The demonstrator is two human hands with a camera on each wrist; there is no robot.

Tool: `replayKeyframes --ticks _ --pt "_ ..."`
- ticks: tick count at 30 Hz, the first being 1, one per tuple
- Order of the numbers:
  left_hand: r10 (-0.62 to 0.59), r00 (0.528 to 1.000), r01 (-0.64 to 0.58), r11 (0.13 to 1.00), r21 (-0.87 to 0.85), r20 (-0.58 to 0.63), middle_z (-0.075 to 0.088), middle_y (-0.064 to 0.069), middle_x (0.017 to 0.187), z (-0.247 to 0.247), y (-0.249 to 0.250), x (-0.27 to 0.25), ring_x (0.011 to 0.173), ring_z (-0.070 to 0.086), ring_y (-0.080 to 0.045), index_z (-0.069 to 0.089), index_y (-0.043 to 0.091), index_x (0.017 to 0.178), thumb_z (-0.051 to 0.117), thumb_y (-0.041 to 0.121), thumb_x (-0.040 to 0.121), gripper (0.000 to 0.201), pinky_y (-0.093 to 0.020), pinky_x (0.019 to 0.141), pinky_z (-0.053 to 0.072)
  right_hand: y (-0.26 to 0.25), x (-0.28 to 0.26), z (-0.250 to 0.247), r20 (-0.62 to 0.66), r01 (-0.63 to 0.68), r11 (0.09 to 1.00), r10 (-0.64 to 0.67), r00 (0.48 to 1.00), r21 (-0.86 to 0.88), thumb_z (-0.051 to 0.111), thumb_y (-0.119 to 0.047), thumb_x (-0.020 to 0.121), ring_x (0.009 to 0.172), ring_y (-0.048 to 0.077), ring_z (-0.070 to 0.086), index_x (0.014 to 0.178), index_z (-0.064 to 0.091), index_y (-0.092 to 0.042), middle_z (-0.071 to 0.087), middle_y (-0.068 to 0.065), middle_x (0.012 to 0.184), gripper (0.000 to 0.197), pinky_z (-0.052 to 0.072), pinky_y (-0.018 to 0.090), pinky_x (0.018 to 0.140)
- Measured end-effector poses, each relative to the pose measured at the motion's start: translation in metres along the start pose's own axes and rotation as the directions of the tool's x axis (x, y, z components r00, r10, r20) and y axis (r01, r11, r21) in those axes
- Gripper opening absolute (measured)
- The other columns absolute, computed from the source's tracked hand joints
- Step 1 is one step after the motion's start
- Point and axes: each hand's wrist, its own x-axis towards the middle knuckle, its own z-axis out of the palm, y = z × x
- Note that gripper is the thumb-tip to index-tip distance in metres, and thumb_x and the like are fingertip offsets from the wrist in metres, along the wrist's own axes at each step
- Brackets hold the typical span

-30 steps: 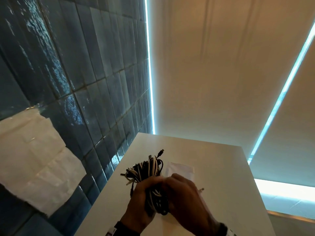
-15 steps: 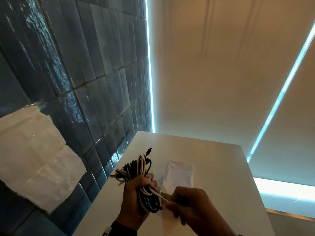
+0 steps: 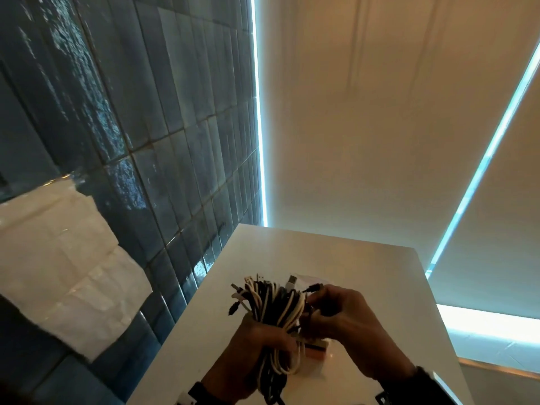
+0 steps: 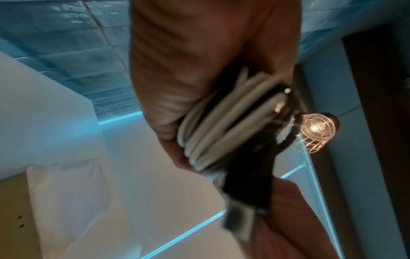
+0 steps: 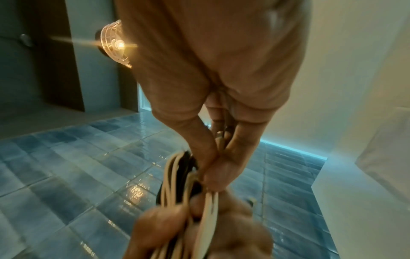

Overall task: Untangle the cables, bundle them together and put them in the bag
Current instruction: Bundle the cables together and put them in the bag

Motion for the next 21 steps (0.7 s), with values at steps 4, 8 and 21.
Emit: replayKeyframes --ticks 4,8,21 --pt "0.001 0.997 0.002 0.999 0.043 -0.074 0.057 -0.018 0.07 0.001 -0.001 -0.003 0.06 0.058 -0.025 0.067 -0.005 0.091 0.067 -0.003 0.06 0.032 -0.033 0.057 0.048 0.001 0.003 0.009 -0.041 0.047 0.999 -0.048 0.998 -0.026 0.07 0.016 0.072 0.062 0.03 0.068 0.088 0.063 0.008 0.07 0.024 0.074 0.018 0.056 0.036 0.062" --pt "-0.003 0.996 0.006 0.999 0.031 -0.089 0.068 -0.023 0.089 -0.003 -0.006 -0.004 0.079 0.067 -0.034 0.062 0.004 0.116 0.07 0.002 0.058 0.058 -0.044 0.074 0.057 0.004 0.0 0.016 -0.054 0.064 0.998 -0.063 0.997 0.005 0.069 0.014 0.073 0.066 0.034 0.069 0.085 0.063 0.008 0.071 0.022 0.076 0.015 0.058 0.039 0.063" --pt "0.004 0.996 0.003 0.997 -0.08 0.09 0.054 -0.017 0.073 -0.005 -0.005 -0.007 0.063 0.054 -0.028 0.064 -0.002 0.095 0.081 0.0 0.054 0.044 -0.032 0.061 0.045 0.015 0.003 -0.009 0.174 0.065 0.984 -0.094 0.98 0.164 0.083 -0.02 0.065 0.109 0.034 0.063 0.117 0.064 -0.013 0.067 0.014 0.117 0.056 0.054 0.044 0.09"
